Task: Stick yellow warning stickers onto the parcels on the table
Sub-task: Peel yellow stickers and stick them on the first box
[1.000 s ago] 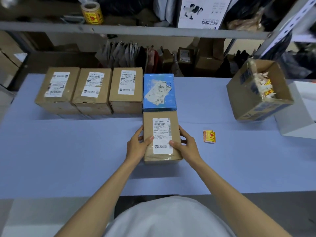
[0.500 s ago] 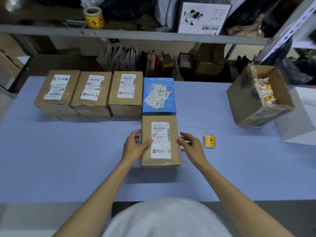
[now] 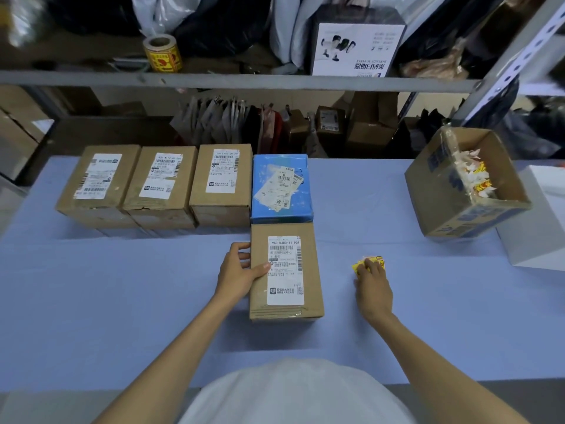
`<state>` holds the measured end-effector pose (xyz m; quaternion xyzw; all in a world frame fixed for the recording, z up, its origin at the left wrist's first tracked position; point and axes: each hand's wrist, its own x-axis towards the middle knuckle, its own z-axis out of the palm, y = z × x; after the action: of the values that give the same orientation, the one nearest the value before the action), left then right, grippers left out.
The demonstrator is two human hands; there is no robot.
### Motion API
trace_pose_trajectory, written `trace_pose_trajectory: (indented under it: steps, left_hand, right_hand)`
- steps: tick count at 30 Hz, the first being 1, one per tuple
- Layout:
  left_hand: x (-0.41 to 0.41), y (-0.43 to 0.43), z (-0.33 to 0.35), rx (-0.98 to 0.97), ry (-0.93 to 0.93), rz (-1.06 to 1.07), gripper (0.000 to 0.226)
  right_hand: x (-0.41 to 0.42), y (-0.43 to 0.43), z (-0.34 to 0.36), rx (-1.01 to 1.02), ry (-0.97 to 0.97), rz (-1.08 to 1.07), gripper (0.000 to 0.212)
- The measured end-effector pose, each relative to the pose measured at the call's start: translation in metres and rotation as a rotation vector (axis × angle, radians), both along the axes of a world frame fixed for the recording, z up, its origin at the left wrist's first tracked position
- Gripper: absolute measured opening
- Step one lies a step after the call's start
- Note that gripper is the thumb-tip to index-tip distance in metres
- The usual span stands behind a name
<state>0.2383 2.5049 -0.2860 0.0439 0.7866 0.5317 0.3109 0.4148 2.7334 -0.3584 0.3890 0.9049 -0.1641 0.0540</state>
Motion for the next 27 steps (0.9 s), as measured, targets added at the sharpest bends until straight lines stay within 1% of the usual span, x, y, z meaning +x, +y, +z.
trace_pose_trajectory:
  steps: [2,5,9,11,13,14,15,16,17,18,19,21,22,24,27]
  left_hand:
    - [0.000,-0.001,-0.001,0.012,-0.007,-0.006,0.055]
    - [0.000,-0.002,-0.003,0.020,0.000,-0.003,0.054]
    - [0.002,-0.003,-0.006,0.010,0.029,0.005,0.053]
    - [0.001,-0.003,-0.005,0.020,0.013,-0.001,0.054]
    - [0.000,-0.002,-0.003,0.011,-0.015,-0.013,0.057]
    - [0.000,-0.001,-0.002,-0.025,0.010,-0.011,0.061]
    - [0.001,0.001,-0.001,-0.085,0.091,-0.010,0.065]
    - [0.003,0.003,0.001,-0.141,0.225,-0.019,0.066]
    - [0.006,0.007,0.006,-0.158,0.376,-0.048,0.066]
    - [0.008,0.012,0.010,-0.126,0.499,-0.105,0.065]
    - [0.010,0.019,0.015,-0.074,0.569,-0.188,0.063]
    - [0.015,0.035,0.025,-0.004,0.592,-0.364,0.058]
    - [0.017,0.043,0.028,0.003,0.577,-0.420,0.057]
    - [0.019,0.057,0.033,0.027,0.533,-0.436,0.053]
    - [0.019,0.066,0.036,0.090,0.497,-0.420,0.038]
  right_hand:
    - [-0.001,-0.002,-0.001,-0.009,0.051,-0.014,0.026]
    - [-0.002,-0.003,-0.002,0.012,0.034,-0.012,0.029]
    - [-0.003,-0.005,0.002,0.084,-0.103,0.154,0.042]
    - [-0.005,-0.006,0.005,0.060,-0.094,0.199,0.041]
    - [-0.008,-0.007,0.010,0.003,0.011,0.089,0.041]
    - [-0.012,-0.008,0.015,-0.033,0.123,0.001,0.041]
    - [-0.017,-0.010,0.022,-0.087,0.257,-0.091,0.039]
    - [-0.023,-0.013,0.030,-0.165,0.403,-0.189,0.037]
    - [-0.030,-0.016,0.040,-0.274,0.536,-0.299,0.034]
    - [-0.039,-0.019,0.049,-0.399,0.643,-0.402,0.031]
    - [-0.047,-0.021,0.059,-0.514,0.724,-0.486,0.029]
    - [-0.061,-0.025,0.078,-0.708,0.855,-0.588,0.019]
    - [-0.066,-0.028,0.088,-0.778,0.905,-0.607,0.015]
    - [-0.072,-0.033,0.102,-0.829,0.936,-0.583,0.014]
    - [-0.073,-0.039,0.110,-0.746,0.850,-0.461,0.014]
